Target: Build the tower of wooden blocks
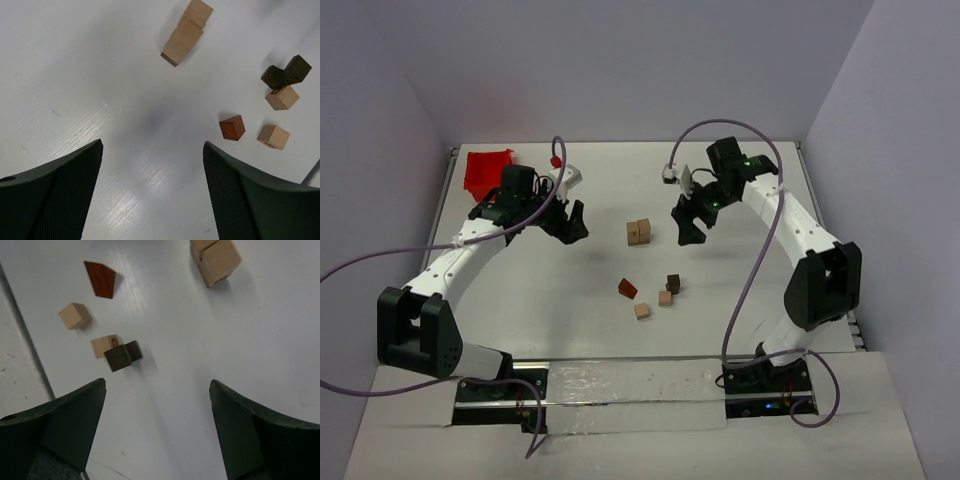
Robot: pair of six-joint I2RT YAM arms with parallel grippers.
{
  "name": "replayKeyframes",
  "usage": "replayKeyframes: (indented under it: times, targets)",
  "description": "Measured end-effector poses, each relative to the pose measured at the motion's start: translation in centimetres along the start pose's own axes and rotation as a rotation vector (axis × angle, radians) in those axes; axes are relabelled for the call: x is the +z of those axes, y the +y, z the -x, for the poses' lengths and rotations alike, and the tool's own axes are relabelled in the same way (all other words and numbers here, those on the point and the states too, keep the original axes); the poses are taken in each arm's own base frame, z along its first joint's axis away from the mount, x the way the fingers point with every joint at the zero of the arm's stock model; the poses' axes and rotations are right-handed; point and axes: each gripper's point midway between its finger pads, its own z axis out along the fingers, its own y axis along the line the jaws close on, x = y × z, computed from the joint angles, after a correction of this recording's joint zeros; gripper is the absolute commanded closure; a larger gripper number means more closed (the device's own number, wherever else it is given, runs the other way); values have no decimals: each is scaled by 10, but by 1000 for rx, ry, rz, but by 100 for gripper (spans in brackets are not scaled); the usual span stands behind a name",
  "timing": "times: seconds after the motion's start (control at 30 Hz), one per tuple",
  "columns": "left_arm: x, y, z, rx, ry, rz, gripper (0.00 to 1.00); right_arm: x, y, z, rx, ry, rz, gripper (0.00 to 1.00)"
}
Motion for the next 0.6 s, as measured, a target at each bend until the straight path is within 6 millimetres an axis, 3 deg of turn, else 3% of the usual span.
replayKeyframes:
  times: [0.17, 0.37, 0.6]
  targets:
    - [7, -7, -4, 38, 16, -36, 14, 0, 29, -23, -88, 35, 21, 18]
    - [10, -11, -8, 30, 23, -67, 12, 22, 65, -46, -205, 106, 78, 19]
    - [9, -17, -29, 7, 53, -79, 11, 44, 77, -48, -295, 142, 84, 21]
